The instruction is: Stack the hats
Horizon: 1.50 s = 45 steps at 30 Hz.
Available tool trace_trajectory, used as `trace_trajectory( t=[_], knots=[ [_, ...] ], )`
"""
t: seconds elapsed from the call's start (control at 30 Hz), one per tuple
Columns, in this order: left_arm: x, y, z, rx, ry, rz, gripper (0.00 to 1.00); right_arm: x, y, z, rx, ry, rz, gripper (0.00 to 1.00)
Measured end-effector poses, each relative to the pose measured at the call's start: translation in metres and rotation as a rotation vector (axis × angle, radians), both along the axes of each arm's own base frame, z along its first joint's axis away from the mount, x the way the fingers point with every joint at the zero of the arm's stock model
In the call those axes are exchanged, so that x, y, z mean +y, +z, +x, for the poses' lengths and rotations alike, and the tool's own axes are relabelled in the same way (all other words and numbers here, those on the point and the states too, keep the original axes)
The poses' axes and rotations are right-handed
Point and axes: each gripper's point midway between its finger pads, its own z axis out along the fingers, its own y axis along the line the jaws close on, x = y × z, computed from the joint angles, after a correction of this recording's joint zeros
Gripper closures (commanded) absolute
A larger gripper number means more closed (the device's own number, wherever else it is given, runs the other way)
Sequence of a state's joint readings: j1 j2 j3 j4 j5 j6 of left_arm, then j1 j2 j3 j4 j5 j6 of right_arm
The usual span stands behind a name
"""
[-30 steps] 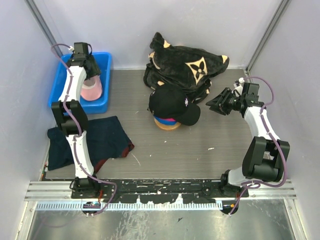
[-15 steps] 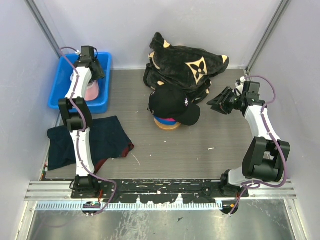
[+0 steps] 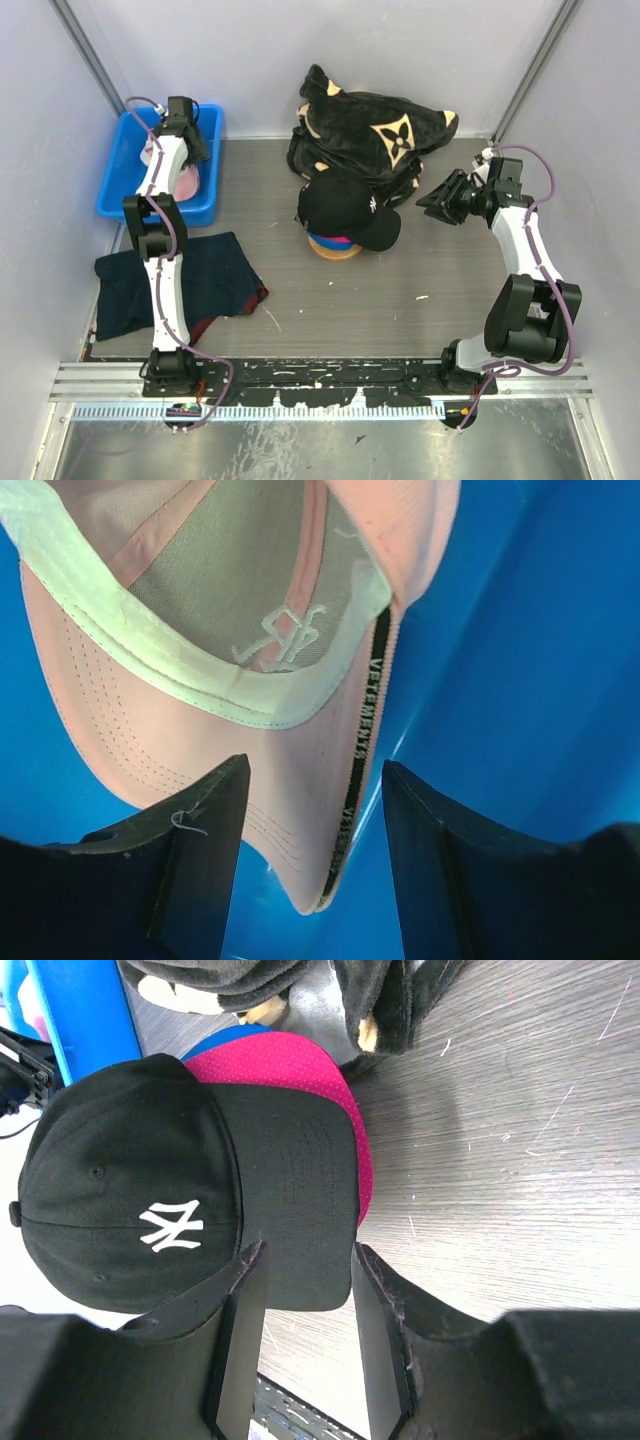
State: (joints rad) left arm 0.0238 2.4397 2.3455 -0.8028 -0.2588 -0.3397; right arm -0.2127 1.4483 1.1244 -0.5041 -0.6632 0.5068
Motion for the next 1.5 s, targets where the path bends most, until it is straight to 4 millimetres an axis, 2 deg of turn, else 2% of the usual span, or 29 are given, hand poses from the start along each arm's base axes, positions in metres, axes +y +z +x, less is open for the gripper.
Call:
trace_trajectory(
  t=[0.17,0.2,0.33,0.47,0.53,0.67,0.77,0.83,0.87,0.97,1.03,1.1,1.17,1.23,1.37,1.5],
  knots=[
    [0.006,-0.015,-0.004,0.037,0.009,0.008,0.90,-0.002,0.005,0.002,-0.007,-0.004,-0.016,0.55],
    [0.007,-0.015,-0.004,0.041,0.004,0.014,0.96,-0.003,0.006,0.002,-0.008,-0.006,-0.018,0.55],
    [0.011,-0.009,-0.001,0.021,0.007,-0.002,0.99,-0.005,0.011,0.005,-0.015,-0.013,-0.033,0.55],
    [0.004,-0.003,0.000,0.005,-0.006,-0.075,0.99,-0.007,0.013,0.006,-0.018,-0.019,-0.038,0.55],
    [-0.003,0.008,-0.001,-0.014,-0.010,-0.129,0.99,-0.006,0.016,0.007,-0.025,-0.020,-0.030,0.55],
    [-0.028,0.062,-0.006,-0.116,-0.030,-0.284,0.99,-0.001,0.028,0.011,-0.057,-0.022,0.007,0.55],
    [-0.041,0.128,-0.014,-0.244,-0.050,-0.369,0.99,0.003,0.050,0.014,-0.113,-0.021,0.046,0.55],
    [-0.049,0.180,-0.020,-0.354,-0.072,-0.419,0.99,0.007,0.071,0.017,-0.161,-0.020,0.076,0.55],
    [-0.054,0.211,-0.026,-0.422,-0.088,-0.446,0.99,0.012,0.088,0.019,-0.203,-0.014,0.098,0.55],
    [-0.065,0.272,-0.042,-0.551,-0.125,-0.501,0.99,0.024,0.124,0.023,-0.286,0.003,0.146,0.55],
    [-0.073,0.311,-0.054,-0.643,-0.154,-0.554,0.99,0.042,0.150,0.023,-0.342,0.028,0.200,0.55],
    [-0.083,0.338,-0.065,-0.725,-0.178,-0.624,0.99,0.063,0.170,0.021,-0.379,0.058,0.268,0.55],
    [-0.093,0.352,-0.071,-0.797,-0.195,-0.701,0.99,0.087,0.190,0.018,-0.403,0.088,0.352,0.55],
    [-0.105,0.354,-0.076,-0.852,-0.200,-0.783,0.99,0.110,0.206,0.013,-0.407,0.114,0.436,0.54],
    [-0.147,0.342,-0.068,-0.911,-0.256,-0.972,0.99,0.151,0.235,0.005,-0.390,0.170,0.597,0.51],
    [-0.195,0.331,-0.071,-0.913,-0.334,-1.129,0.99,0.175,0.251,0.009,-0.361,0.189,0.672,0.51]
  ],
)
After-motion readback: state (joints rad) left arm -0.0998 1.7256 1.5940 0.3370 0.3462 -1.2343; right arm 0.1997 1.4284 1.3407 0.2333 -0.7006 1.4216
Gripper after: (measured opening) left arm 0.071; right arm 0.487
